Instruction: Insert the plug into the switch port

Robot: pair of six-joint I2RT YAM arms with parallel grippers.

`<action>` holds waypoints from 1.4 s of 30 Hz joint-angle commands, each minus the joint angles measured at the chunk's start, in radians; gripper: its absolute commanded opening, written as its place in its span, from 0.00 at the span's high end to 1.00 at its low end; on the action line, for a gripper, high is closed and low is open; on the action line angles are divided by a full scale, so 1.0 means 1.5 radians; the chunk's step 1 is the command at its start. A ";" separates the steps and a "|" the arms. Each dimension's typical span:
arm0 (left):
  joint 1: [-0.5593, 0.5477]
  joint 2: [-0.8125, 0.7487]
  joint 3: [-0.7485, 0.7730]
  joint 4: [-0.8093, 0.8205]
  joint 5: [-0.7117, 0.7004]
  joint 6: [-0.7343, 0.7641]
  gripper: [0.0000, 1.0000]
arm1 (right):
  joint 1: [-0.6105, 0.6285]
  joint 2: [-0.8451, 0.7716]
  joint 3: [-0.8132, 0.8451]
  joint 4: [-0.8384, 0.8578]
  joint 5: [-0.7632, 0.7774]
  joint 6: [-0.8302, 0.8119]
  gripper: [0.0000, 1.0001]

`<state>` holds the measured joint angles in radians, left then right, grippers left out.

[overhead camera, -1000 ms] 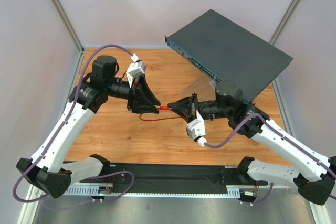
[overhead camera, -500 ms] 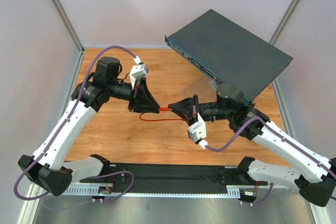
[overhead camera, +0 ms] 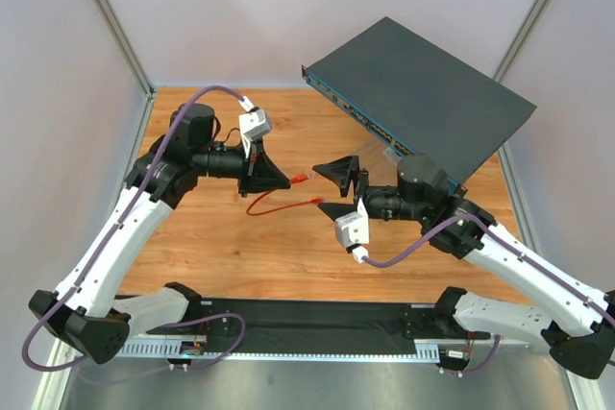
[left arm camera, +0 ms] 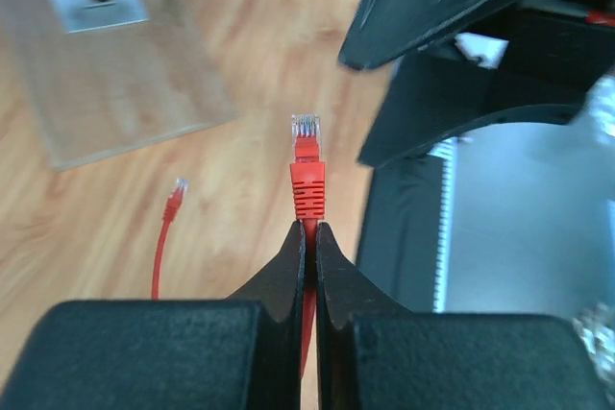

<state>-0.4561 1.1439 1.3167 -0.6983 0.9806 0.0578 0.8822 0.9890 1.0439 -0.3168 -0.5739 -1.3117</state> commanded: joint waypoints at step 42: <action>-0.114 0.338 0.268 0.167 -0.426 0.036 1.00 | -1.107 0.031 0.184 -0.541 -0.301 1.116 0.00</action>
<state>-0.6266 1.6482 1.6768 -0.4850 0.3168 0.1448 -0.7055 0.9966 1.3640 -1.0725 -0.9276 0.3626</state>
